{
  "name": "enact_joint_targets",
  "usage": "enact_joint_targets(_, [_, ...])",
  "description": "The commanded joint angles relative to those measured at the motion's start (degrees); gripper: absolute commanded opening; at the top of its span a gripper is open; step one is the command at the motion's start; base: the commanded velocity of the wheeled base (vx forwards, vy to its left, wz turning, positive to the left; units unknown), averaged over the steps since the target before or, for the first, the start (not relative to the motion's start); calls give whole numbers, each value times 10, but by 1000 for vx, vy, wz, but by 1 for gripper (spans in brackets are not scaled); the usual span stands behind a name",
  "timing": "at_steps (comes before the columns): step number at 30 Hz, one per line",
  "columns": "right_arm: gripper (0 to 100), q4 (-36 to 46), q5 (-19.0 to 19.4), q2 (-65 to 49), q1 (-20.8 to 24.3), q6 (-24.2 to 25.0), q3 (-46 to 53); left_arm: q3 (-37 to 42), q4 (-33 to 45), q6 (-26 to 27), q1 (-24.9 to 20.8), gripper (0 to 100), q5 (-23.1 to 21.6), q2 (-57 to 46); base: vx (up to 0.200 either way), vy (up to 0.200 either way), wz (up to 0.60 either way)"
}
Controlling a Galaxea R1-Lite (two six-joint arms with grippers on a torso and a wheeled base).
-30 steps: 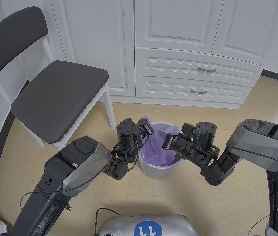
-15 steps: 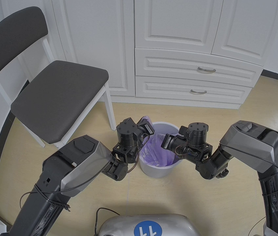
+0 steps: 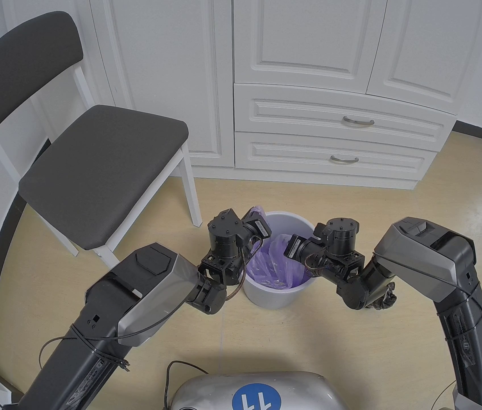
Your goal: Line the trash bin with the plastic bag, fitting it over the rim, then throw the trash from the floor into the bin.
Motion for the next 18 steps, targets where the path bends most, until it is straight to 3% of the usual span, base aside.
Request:
enact_joint_targets(1, [0,-2,-5,19,-3,0,-8,-40,21,1,0,0,-1,28,0,0,0])
enact_joint_targets(8, [0,-20,-21,34,3,-2,-12,-98,46,0,3,0,1,78,0,0,0])
enact_joint_targets(18, [0,-24,-28,24,7,-11,-7,-119,46,0,15,0,9,83,0,0,0])
